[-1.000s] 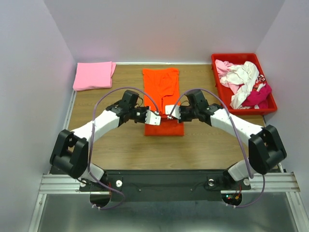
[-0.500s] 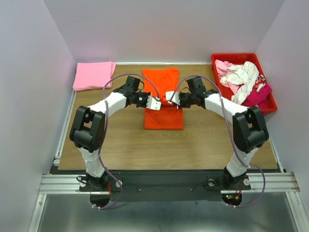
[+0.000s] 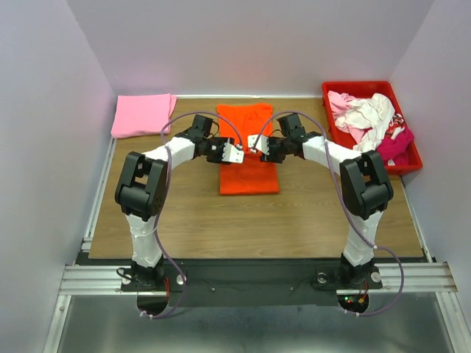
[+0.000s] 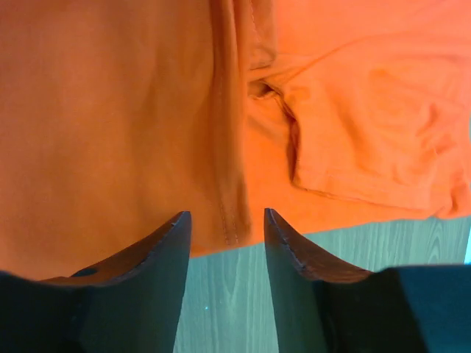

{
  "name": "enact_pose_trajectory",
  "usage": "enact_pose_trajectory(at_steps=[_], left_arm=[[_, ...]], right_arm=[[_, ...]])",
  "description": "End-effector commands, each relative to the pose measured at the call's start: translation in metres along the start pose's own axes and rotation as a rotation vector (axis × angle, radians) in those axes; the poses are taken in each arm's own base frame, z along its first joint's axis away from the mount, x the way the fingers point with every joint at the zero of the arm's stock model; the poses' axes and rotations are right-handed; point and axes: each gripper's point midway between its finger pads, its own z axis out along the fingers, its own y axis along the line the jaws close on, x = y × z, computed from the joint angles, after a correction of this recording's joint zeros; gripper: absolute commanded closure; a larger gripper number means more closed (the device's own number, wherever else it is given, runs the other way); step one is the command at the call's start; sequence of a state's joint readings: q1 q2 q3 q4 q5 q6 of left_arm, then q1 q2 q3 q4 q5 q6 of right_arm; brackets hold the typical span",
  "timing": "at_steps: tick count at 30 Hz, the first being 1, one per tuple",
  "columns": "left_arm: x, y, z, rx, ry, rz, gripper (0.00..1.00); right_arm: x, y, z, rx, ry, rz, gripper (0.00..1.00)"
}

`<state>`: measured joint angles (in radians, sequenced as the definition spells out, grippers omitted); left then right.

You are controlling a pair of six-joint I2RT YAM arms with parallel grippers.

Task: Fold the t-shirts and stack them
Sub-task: Fold the tshirt

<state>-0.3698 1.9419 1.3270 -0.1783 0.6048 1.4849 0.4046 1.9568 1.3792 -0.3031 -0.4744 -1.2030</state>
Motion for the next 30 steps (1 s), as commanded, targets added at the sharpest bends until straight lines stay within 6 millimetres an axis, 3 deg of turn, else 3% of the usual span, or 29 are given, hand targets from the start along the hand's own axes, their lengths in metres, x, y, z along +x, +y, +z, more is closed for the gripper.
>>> enact_pose_trajectory(at_steps=[1,2,4,6,8,10,11,14,15,17,18,19,21,24,30], left_arm=[[-0.012,0.068,-0.031,-0.195,-0.006,0.003,0.38],[-0.016,0.076,-0.037,-0.221,-0.011,-0.009,0.31],[-0.024,0.086,-0.049,-0.255,-0.035,-0.066,0.31],[-0.033,0.089,-0.069,-0.280,-0.052,-0.097,0.32],[-0.041,0.074,-0.077,-0.252,-0.077,-0.151,0.35],[-0.053,0.041,-0.087,-0.209,-0.102,-0.170,0.38],[-0.060,0.015,-0.089,-0.181,-0.104,-0.176,0.39],[-0.066,-0.026,-0.087,-0.131,-0.096,-0.199,0.42],[-0.066,-0.051,-0.087,-0.104,-0.087,-0.210,0.42],[-0.076,-0.068,-0.086,-0.104,-0.080,-0.188,0.42],[-0.072,-0.092,-0.079,-0.069,-0.068,-0.207,0.42],[-0.077,-0.098,-0.075,-0.070,-0.066,-0.184,0.42],[-0.079,-0.118,-0.070,-0.053,-0.057,-0.173,0.42],[-0.079,-0.136,-0.062,-0.036,-0.041,-0.153,0.41],[-0.072,-0.140,-0.044,-0.038,-0.025,-0.153,0.39]], right_arm=[[-0.022,-0.045,-0.027,0.147,-0.026,-0.005,0.48],[-0.026,-0.047,-0.033,0.160,-0.029,-0.003,0.47],[-0.027,-0.042,-0.041,0.167,-0.025,0.015,0.45],[-0.041,-0.043,-0.064,0.201,-0.048,0.018,0.45],[-0.051,-0.033,-0.078,0.201,-0.079,0.043,0.48],[-0.058,-0.006,-0.092,0.172,-0.097,0.051,0.50],[-0.060,0.019,-0.095,0.131,-0.094,0.057,0.53],[-0.062,0.055,-0.095,0.073,-0.087,0.060,0.57],[-0.069,0.067,-0.092,0.049,-0.093,0.046,0.58],[-0.070,0.099,-0.088,-0.003,-0.087,0.028,0.59],[-0.068,0.109,-0.085,-0.020,-0.082,0.023,0.59],[-0.063,0.121,-0.081,-0.044,-0.066,0.016,0.60],[-0.061,0.128,-0.074,-0.051,-0.062,0.006,0.60],[-0.049,0.134,-0.062,-0.059,-0.035,-0.001,0.60],[-0.026,0.147,-0.045,-0.076,0.010,-0.041,0.61]])
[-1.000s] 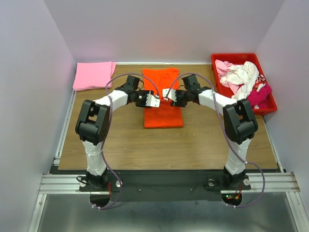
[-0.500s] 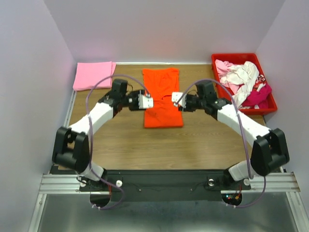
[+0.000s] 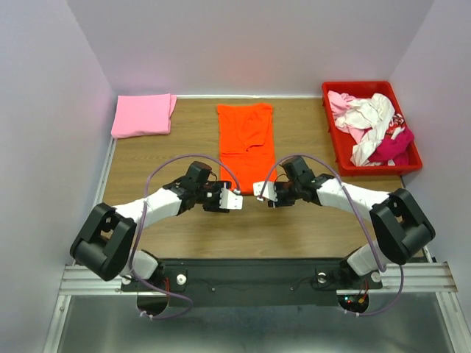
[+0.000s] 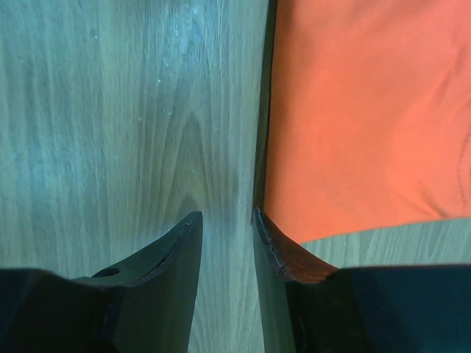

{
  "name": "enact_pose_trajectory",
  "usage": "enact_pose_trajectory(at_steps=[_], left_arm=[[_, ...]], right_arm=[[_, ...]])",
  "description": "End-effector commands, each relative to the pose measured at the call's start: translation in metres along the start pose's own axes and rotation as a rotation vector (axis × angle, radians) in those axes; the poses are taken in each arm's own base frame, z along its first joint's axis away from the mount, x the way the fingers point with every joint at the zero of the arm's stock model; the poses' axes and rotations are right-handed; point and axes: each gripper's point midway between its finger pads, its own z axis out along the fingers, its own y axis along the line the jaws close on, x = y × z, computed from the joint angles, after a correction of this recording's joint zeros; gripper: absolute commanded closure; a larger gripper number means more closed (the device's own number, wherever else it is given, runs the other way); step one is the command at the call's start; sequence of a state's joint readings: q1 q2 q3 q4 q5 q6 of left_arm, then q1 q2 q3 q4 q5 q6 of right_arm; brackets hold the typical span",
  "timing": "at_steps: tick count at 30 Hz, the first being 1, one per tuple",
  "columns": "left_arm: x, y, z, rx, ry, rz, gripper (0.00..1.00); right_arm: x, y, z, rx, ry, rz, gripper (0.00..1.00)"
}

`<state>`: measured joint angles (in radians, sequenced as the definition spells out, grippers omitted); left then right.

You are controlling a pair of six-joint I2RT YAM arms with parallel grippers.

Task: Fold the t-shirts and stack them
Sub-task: Fold the tshirt

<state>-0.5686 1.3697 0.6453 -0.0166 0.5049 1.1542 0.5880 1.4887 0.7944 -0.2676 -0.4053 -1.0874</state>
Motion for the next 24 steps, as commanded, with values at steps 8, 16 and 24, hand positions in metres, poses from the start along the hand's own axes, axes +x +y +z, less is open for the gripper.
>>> enact_pose_trajectory(at_steps=[8,16,24], left_arm=[[0.009,0.024,0.021,-0.085,0.018,0.052,0.39],[0.024,0.023,0.033,-0.052,0.070,0.042,0.48],[0.026,0.020,0.036,-0.022,0.079,0.036,0.69]], right_arm=[[0.007,-0.023,0.016,0.091,0.012,-0.054,0.62],[-0.009,-0.030,-0.002,0.131,-0.034,-0.063,0.61],[-0.002,-0.031,0.010,0.097,-0.008,-0.084,0.55]])
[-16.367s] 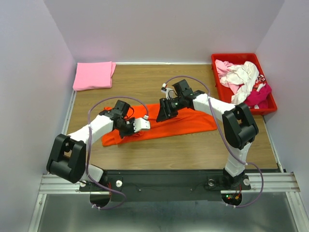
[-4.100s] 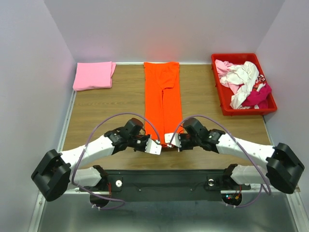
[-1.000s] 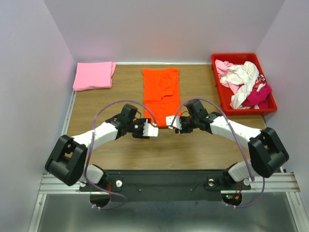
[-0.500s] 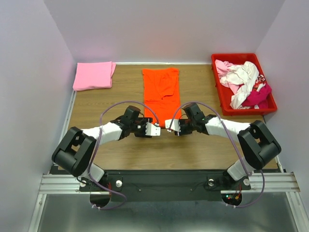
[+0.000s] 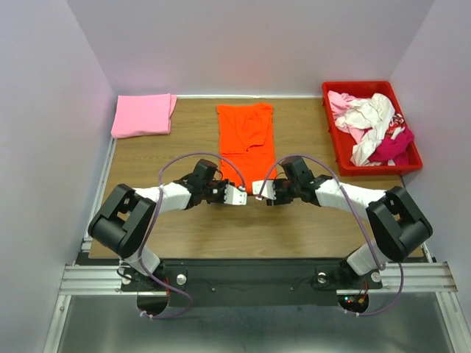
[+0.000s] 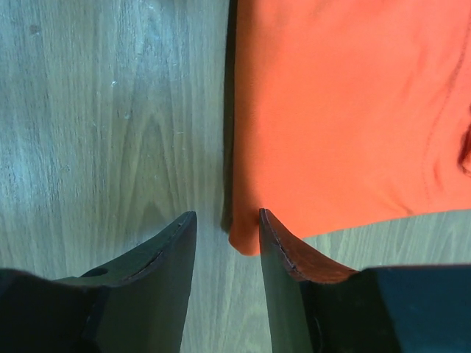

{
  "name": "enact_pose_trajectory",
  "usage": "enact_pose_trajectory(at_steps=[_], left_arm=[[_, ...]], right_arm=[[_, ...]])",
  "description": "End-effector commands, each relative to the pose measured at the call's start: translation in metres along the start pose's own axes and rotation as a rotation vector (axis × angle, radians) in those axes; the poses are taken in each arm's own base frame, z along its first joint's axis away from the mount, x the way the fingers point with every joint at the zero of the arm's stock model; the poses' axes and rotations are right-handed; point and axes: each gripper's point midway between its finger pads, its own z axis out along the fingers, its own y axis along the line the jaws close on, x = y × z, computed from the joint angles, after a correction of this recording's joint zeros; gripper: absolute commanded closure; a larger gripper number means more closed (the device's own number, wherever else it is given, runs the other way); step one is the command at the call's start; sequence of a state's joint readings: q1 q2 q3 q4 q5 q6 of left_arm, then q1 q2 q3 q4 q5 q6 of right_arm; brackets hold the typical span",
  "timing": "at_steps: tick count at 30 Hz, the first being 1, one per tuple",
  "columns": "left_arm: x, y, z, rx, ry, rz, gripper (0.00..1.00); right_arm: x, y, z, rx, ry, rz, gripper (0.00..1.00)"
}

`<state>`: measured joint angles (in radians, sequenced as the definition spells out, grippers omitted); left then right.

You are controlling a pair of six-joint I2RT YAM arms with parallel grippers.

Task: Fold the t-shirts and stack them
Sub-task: Fold the tshirt

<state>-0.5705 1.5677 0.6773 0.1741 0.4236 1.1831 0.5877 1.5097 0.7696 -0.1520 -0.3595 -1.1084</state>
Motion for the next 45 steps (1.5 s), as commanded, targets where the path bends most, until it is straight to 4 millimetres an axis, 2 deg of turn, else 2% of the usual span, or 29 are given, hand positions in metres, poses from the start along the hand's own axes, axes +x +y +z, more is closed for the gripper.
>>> enact_pose_trajectory(at_steps=[1,5,13,18,21,23,26,28,29,31,32,34,36,38,39,41,42,44,45], left_arm=[[0.001,-0.004,0.002,0.035,0.017,-0.001,0.70],[0.002,-0.004,0.002,0.042,0.019,-0.006,0.71],[0.002,-0.004,0.003,0.048,0.016,-0.014,0.74],[0.003,-0.002,0.002,0.047,0.011,-0.021,0.81],[0.001,0.001,0.000,0.046,0.002,-0.024,0.92],[-0.001,0.002,-0.002,0.045,-0.003,-0.026,1.00],[-0.013,0.007,-0.011,0.045,-0.030,-0.035,1.00],[-0.027,0.020,-0.021,0.019,-0.057,-0.051,1.00],[-0.030,0.017,-0.026,0.040,-0.058,-0.073,1.00],[-0.042,0.021,-0.038,0.049,-0.075,-0.087,1.00],[-0.046,0.022,-0.043,0.050,-0.083,-0.089,1.00],[-0.057,0.026,-0.055,0.038,-0.104,-0.078,1.00],[-0.063,0.023,-0.065,0.045,-0.108,-0.072,1.00],[-0.065,0.015,-0.072,0.062,-0.103,-0.072,1.00],[-0.073,0.012,-0.078,0.061,-0.115,-0.055,1.00],[-0.074,-0.007,-0.083,0.108,-0.106,-0.052,1.00],[-0.080,-0.012,-0.090,0.105,-0.121,-0.031,1.00],[-0.084,-0.040,-0.094,0.165,-0.130,0.000,1.00],[-0.093,-0.053,-0.100,0.182,-0.154,0.029,1.00]], right_arm=[[-0.003,-0.010,0.009,0.004,-0.014,-0.035,0.54],[0.005,-0.009,0.021,-0.005,0.003,-0.029,0.54],[0.010,-0.009,0.025,0.008,0.011,-0.016,0.60],[0.017,-0.009,0.027,0.016,0.040,-0.016,0.79],[0.020,-0.012,0.025,0.027,0.058,-0.020,0.97],[0.016,-0.015,0.022,0.040,0.051,-0.011,0.99],[0.001,-0.026,0.010,0.070,0.019,0.005,0.99],[-0.006,-0.027,0.002,0.054,0.008,0.031,0.99],[-0.017,-0.038,-0.006,0.076,-0.011,0.050,0.99],[-0.022,-0.033,-0.014,0.036,-0.006,0.088,0.99],[-0.032,-0.041,-0.023,0.054,-0.025,0.101,0.99],[-0.038,-0.032,-0.031,0.018,-0.029,0.125,0.99],[-0.052,-0.032,-0.045,0.015,-0.060,0.141,0.99],[-0.056,-0.019,-0.054,-0.030,-0.054,0.163,0.99],[-0.061,-0.012,-0.063,-0.043,-0.064,0.182,0.99],[-0.066,-0.001,-0.071,-0.068,-0.079,0.198,1.00],[-0.070,0.006,-0.076,-0.077,-0.092,0.201,0.99],[-0.078,0.026,-0.087,-0.104,-0.106,0.202,1.00],[-0.084,0.042,-0.095,-0.137,-0.115,0.195,0.99]])
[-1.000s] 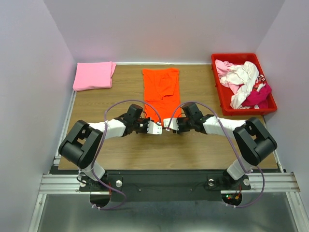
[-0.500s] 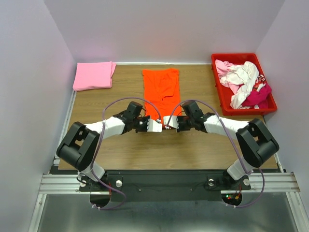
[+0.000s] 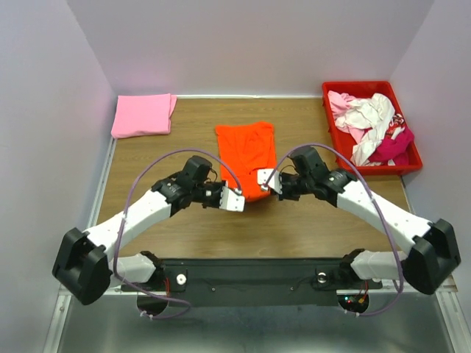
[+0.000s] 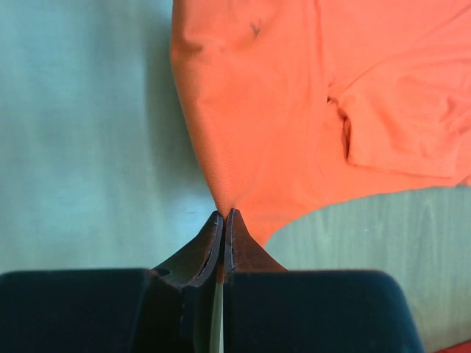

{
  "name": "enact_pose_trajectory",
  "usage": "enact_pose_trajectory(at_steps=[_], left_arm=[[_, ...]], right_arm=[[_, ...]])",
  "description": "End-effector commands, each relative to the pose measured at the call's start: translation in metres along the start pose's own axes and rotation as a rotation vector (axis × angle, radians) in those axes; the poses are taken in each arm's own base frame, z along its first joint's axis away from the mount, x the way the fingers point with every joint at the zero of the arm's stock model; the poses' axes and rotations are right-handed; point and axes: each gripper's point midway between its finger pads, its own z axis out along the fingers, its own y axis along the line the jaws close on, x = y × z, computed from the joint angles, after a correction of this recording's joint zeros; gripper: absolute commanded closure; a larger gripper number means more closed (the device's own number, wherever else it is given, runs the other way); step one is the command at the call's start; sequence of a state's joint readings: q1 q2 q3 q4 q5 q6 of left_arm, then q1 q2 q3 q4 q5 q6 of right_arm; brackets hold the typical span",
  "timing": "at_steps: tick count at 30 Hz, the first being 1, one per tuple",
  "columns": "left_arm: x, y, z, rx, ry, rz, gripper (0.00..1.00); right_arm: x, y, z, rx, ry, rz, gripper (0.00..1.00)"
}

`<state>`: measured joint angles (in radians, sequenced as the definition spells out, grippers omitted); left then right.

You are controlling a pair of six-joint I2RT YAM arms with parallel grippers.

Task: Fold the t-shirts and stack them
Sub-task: Fold the tshirt

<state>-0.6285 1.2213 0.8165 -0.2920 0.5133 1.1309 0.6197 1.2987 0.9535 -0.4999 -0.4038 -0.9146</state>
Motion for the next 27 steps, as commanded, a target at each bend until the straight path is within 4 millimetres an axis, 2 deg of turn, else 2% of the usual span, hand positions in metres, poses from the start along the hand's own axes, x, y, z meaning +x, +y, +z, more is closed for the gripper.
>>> enact_pose_trajectory(at_steps=[1,2,3,4,6,8,12,19,24,27], left_arm=[[-0.021,-0.063,-0.013,0.150,-0.058,0.037,1.00],[-0.024,-0.077,-0.017,0.187,-0.062,0.025,1.00],[-0.030,-0.088,-0.024,0.199,-0.085,0.024,1.00],[-0.037,-0.108,-0.028,0.263,-0.108,0.030,1.00],[-0.048,-0.121,-0.039,0.272,-0.143,0.053,1.00],[-0.052,-0.136,-0.044,0.290,-0.173,0.038,1.00],[-0.069,-0.145,-0.057,0.303,-0.238,0.030,1.00],[-0.067,-0.113,-0.048,0.257,-0.145,0.002,1.00],[-0.069,-0.091,-0.039,0.248,-0.139,0.037,1.00],[-0.064,-0.076,-0.032,0.265,-0.125,0.042,1.00]], right_arm=[[-0.018,0.064,-0.026,-0.151,-0.037,0.046,0.99],[-0.023,0.074,-0.032,-0.175,-0.048,0.060,0.99],[-0.031,0.096,-0.037,-0.241,-0.063,0.056,1.00],[-0.044,0.104,-0.049,-0.242,-0.103,0.047,1.00],[-0.062,0.133,-0.061,-0.316,-0.156,0.086,0.99],[-0.065,0.150,-0.065,-0.356,-0.170,0.144,0.99],[-0.058,0.155,-0.066,-0.344,-0.172,0.140,0.99],[-0.055,0.131,-0.063,-0.244,-0.120,0.097,0.99],[-0.043,0.131,-0.063,-0.212,-0.097,0.067,0.99],[-0.039,0.121,-0.061,-0.179,-0.073,0.055,1.00]])
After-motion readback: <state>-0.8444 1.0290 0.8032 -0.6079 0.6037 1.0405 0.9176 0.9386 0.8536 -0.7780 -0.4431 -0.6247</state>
